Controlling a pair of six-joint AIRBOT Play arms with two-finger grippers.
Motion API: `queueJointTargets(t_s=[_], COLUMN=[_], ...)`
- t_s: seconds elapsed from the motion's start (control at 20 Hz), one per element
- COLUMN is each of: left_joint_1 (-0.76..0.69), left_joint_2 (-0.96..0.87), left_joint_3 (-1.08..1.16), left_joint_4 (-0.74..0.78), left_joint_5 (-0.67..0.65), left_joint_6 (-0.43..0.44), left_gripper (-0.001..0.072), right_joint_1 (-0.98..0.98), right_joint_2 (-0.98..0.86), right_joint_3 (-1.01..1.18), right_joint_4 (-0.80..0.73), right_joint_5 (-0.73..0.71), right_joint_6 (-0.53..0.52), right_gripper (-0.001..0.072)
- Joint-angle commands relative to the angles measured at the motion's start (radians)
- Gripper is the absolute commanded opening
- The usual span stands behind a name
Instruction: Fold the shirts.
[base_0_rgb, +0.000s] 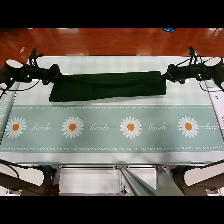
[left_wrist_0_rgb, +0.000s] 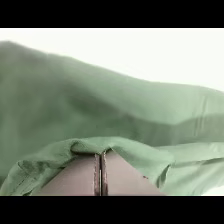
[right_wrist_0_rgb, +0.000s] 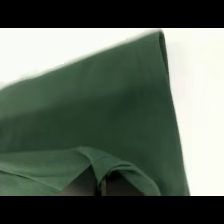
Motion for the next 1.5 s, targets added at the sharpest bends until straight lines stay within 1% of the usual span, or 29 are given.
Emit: queueJointTargets(t_s=[0.0, 0.2, 0.4, 0.45, 0.5, 0.55, 0.6, 0.7, 0.75, 0.85, 0.9, 0.95, 1.0, 1.05, 1.1, 1.15, 1.2, 1.25, 1.35, 1.45], left_joint_1=[-0.01, -0.017, -0.018, -0.018, -0.018, -0.016, -0.01, 0.023, 0.047, 0.09, 0.103, 0.113, 0.114, 0.112, 0.102, 0.079, 0.047, 0.006, -0.065, -0.109], left_joint_2=[-0.097, -0.154, -0.18, -0.182, -0.182, -0.18, -0.178, -0.176, -0.165, -0.101, -0.059, -0.008, 0.043, 0.108, 0.171, 0.241, 0.304, 0.365, 0.439, 0.447], left_joint_3=[0.121, 0.18, 0.183, 0.183, 0.183, 0.184, 0.193, 0.237, 0.254, 0.256, 0.256, 0.253, 0.238, 0.199, 0.145, 0.067, -0.016, -0.1, -0.222, -0.262], left_joint_4=[-0.031, -0.031, -0.031, -0.031, -0.039, -0.039, -0.037, -0.021, 0.009, 0.1, 0.152, 0.207, 0.245, 0.249, 0.211, 0.138, 0.076, 0.052, 0.052, 0.052], left_joint_5=[0.003, 0.004, -0.006, -0.016, -0.035, -0.058, -0.111, -0.253, -0.312, -0.364, -0.367, -0.363, -0.343, -0.303, -0.28, -0.261, -0.234, -0.185, -0.087, -0.065], left_joint_6=[0.0, 0.0, 0.0, -0.001, -0.013, -0.04, -0.043, -0.045, -0.066, -0.085, -0.084, -0.084, -0.082, -0.061, -0.004, 0.074, 0.129, 0.158, 0.161, 0.161], left_gripper=[0.0014, 0.0014, 0.0014, 0.0016, 0.0085, 0.0333, 0.0502, 0.0506, 0.0505, 0.0505, 0.0505, 0.0504, 0.0504, 0.0504, 0.0504, 0.0504, 0.0503, 0.0503, 0.0503, 0.0503], right_joint_1=[0.009, 0.009, 0.009, 0.009, 0.009, 0.004, -0.009, -0.055, -0.093, -0.177, -0.216, -0.246, -0.277, -0.304, -0.33, -0.349, -0.359, -0.359, -0.34, -0.301], right_joint_2=[-0.084, -0.142, -0.159, -0.158, -0.158, -0.157, -0.153, -0.129, -0.108, -0.052, -0.014, 0.028, 0.077, 0.119, 0.154, 0.176, 0.18, 0.167, 0.117, 0.057], right_joint_3=[0.086, 0.143, 0.145, 0.145, 0.145, 0.145, 0.15, 0.155, 0.155, 0.154, 0.153, 0.137, 0.095, 0.033, -0.043, -0.128, -0.201, -0.257, -0.296, -0.295], right_joint_4=[0.032, 0.061, 0.086, 0.09, 0.103, 0.112, 0.11, 0.111, 0.11, 0.107, 0.066, -0.009, -0.087, -0.122, -0.121, -0.103, -0.068, -0.018, 0.125, 0.273], right_joint_5=[-0.012, -0.028, -0.053, -0.061, -0.064, -0.055, -0.022, 0.049, 0.095, 0.201, 0.234, 0.235, 0.206, 0.163, 0.117, 0.067, 0.031, 0.005, 0.011, 0.027], right_joint_6=[0.0, 0.002, 0.002, 0.004, 0.014, 0.014, 0.014, 0.04, 0.052, 0.045, 0.037, 0.047, 0.074, 0.085, 0.09, 0.093, 0.091, 0.076, 0.0, -0.071], right_gripper=[0.0023, 0.0023, 0.0024, 0.0063, 0.0297, 0.041, 0.0411, 0.041, 0.041, 0.041, 0.0409, 0.0409, 0.0409, 0.041, 0.0409, 0.0409, 0.0409, 0.0409, 0.0409, 0.0409])
